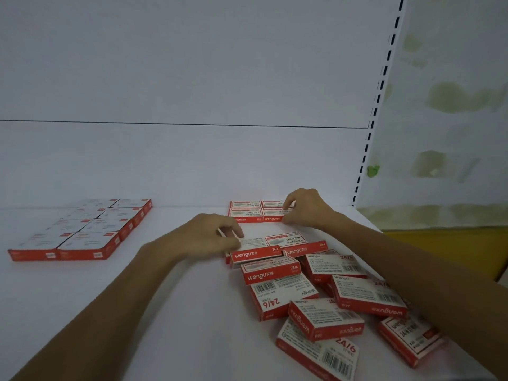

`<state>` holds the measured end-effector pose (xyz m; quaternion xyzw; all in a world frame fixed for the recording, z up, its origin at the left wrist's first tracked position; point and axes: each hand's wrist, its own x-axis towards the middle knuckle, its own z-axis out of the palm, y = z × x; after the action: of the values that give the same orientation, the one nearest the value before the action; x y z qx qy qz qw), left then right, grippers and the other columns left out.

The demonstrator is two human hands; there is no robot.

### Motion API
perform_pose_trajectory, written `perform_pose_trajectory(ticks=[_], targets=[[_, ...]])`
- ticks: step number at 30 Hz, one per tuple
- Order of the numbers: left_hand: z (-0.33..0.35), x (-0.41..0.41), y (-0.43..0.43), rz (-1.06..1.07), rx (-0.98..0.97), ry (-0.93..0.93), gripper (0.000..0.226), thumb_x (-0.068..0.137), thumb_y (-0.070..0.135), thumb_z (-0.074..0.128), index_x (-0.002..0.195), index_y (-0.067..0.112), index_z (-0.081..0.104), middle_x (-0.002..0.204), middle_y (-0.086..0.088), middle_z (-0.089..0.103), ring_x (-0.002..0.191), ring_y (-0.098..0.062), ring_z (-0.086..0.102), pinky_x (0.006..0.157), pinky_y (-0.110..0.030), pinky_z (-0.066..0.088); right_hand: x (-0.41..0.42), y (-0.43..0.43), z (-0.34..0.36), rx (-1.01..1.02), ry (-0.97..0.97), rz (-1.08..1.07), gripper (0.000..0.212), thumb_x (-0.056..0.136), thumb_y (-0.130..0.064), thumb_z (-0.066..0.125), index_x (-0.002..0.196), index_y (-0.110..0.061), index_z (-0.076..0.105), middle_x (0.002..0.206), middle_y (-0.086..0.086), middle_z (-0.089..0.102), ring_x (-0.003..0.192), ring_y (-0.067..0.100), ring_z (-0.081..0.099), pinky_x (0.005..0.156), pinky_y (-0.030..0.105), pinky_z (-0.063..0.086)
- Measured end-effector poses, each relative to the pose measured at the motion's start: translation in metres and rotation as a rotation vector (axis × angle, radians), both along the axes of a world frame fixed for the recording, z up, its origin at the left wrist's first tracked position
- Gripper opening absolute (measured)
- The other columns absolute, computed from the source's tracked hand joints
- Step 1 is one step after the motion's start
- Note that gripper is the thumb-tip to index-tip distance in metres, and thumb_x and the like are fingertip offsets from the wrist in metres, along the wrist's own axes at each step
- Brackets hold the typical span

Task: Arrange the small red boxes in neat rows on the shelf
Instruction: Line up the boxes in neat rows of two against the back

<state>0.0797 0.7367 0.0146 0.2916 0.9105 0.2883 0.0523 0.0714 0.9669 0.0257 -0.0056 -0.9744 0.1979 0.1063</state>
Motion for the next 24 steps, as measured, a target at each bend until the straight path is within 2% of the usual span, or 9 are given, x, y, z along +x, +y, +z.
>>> perform_pose_trajectory(ticks=[2,4,7,11,14,16,18,20,24], targets=[[-0.001,0.002,0.000,-0.032,-0.033,-0.028,0.009,0.084,0.038,0.059,0.093,0.039,0.058,0.097,0.019,0.057,0.085,0.002,0.054,0.063,-0.011,0.037,0.000,-0.001,0.001,0.028,-0.019,-0.002,0.025,0.077,-0.018,0.069,0.098,-0.005,0.065,0.107,0.006,0.061,0.079,0.011,0.051,0.054,0.011,0.038],[-0.002,0.004,0.001,-0.030,-0.023,-0.024,0.013,0.084,0.040,0.059,0.097,0.037,0.058,0.100,0.016,0.056,0.085,0.001,0.053,0.063,-0.011,0.036,0.003,-0.001,0.001,0.094,-0.038,-0.024,0.034,0.079,-0.024,0.067,0.106,-0.006,0.060,0.110,0.007,0.059,0.086,0.017,0.055,0.065,0.020,0.046],[-0.003,0.004,0.003,-0.025,-0.020,0.001,0.014,0.084,0.040,0.059,0.098,0.036,0.060,0.103,0.015,0.057,0.085,0.000,0.053,0.063,-0.011,0.038,0.013,-0.001,0.005,0.183,0.011,-0.064,0.038,0.080,-0.037,0.065,0.107,-0.011,0.054,0.108,0.006,0.057,0.090,0.020,0.056,0.070,0.028,0.044],[-0.005,0.004,0.004,0.005,-0.004,0.008,0.015,0.082,0.043,0.061,0.096,0.037,0.060,0.104,0.013,0.059,0.084,-0.001,0.054,0.062,-0.012,0.038,0.034,-0.002,0.016,0.091,-0.253,0.173,0.037,0.081,-0.053,0.059,0.090,-0.018,0.062,0.091,-0.006,0.061,0.081,0.010,0.057,0.064,0.019,0.040],[-0.005,0.005,0.004,0.001,0.018,0.013,0.014,0.081,0.044,0.062,0.093,0.037,0.061,0.101,0.014,0.060,0.084,-0.002,0.055,0.062,-0.013,0.038,0.048,-0.003,0.022,0.119,-0.350,0.295,0.041,0.077,-0.057,0.059,0.104,-0.026,0.064,0.096,-0.013,0.057,0.088,0.006,0.055,0.066,0.017,0.038],[-0.006,0.007,0.004,0.005,0.040,0.024,0.014,0.080,0.047,0.062,0.090,0.038,0.061,0.096,0.017,0.060,0.083,-0.003,0.056,0.062,-0.013,0.038,0.049,-0.001,0.024,0.085,-0.373,0.317,0.039,0.076,-0.055,0.062,0.105,-0.029,0.064,0.103,-0.011,0.061,0.090,0.007,0.059,0.071,0.019,0.044],[-0.007,0.008,0.004,0.009,0.047,0.044,0.015,0.078,0.051,0.061,0.086,0.039,0.061,0.091,0.020,0.059,0.081,-0.002,0.056,0.061,-0.013,0.038,0.049,0.002,0.026,0.052,-0.382,0.348,0.027,0.074,-0.052,0.066,0.095,-0.034,0.066,0.103,-0.009,0.066,0.086,0.007,0.062,0.074,0.021,0.050],[-0.008,0.008,0.005,0.003,0.053,0.053,0.015,0.078,0.052,0.061,0.084,0.039,0.060,0.089,0.022,0.058,0.080,-0.002,0.056,0.061,-0.013,0.038,0.048,0.003,0.024,0.041,-0.347,0.350,0.019,0.072,-0.050,0.070,0.087,-0.038,0.066,0.097,-0.009,0.068,0.080,0.005,0.063,0.070,0.019,0.051],[-0.008,0.008,0.007,-0.027,0.059,0.045,0.010,0.077,0.049,0.062,0.081,0.040,0.060,0.091,0.019,0.060,0.082,-0.005,0.057,0.064,-0.014,0.041,0.047,0.008,0.017,0.023,-0.203,0.232,0.033,0.072,-0.052,0.069,0.090,-0.025,0.070,0.082,-0.016,0.061,0.075,0.003,0.057,0.060,0.016,0.040]])
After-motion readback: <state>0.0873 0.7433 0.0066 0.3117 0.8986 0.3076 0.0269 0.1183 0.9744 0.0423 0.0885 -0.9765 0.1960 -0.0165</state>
